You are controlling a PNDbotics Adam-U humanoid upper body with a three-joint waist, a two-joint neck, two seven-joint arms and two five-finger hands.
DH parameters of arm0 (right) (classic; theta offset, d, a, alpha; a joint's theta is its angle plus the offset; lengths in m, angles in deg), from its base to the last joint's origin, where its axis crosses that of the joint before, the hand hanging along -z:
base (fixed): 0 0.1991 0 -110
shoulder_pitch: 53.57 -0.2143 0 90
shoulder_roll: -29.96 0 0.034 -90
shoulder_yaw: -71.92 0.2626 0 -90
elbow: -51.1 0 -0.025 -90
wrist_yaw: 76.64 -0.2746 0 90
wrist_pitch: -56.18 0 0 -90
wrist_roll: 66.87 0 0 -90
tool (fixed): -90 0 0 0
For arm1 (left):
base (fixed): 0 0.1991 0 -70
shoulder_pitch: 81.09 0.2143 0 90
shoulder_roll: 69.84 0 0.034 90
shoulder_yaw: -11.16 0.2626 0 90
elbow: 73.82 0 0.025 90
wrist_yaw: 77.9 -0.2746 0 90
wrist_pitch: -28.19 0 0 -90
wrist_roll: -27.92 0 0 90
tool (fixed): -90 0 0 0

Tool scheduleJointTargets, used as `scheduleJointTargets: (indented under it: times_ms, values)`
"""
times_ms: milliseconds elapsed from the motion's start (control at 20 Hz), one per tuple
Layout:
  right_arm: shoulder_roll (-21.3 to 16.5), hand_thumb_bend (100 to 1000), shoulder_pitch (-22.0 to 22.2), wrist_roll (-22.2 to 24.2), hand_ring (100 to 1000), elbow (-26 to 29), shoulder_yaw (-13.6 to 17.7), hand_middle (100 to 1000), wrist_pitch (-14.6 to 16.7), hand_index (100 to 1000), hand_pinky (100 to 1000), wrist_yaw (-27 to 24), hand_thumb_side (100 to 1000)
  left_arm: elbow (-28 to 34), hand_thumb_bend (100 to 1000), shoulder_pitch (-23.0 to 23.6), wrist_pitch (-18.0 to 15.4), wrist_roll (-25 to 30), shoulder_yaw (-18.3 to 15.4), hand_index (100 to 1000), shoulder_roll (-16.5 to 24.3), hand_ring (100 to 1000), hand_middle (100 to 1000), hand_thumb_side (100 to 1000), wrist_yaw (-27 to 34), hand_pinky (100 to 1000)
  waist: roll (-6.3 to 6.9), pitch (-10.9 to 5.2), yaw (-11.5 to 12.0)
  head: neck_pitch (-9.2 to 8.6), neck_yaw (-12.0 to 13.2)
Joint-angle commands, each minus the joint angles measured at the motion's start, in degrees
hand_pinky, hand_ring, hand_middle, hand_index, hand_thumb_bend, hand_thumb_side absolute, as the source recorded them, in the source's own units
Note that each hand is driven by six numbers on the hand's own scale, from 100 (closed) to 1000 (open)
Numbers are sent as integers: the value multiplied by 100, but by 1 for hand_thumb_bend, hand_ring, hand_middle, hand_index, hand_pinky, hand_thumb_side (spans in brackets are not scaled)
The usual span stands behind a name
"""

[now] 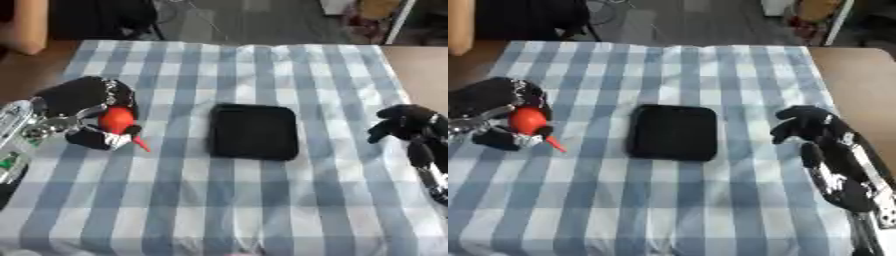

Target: Pick up objects on the table and place them in the box.

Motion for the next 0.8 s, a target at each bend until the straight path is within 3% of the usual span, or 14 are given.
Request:
scheduleJointTargets:
  times_ms: [50, 350, 800]
  values:
    - [-126, 100, 12, 1518, 679, 45, 1, 770, 1543, 892, 607, 18, 428, 204, 100, -189, -15, 311, 6, 207, 301, 100, 100, 345, 432, 100, 28, -83, -2, 13, 34]
    - [-122, 100, 20, 1518, 680, 39, -13, 770, 1547, 892, 608, 20, 428, 292, 100, -496, 58, 617, 72, 198, 202, 100, 100, 365, 886, 100, 34, -109, -13, -8, 31]
    - [-114, 100, 5, 1518, 679, 40, -34, 769, 1541, 892, 607, 13, 429, 27, 100, -1291, 161, 1206, 247, 187, -376, 100, 100, 391, 1495, 100, 24, -96, -57, -32, 49]
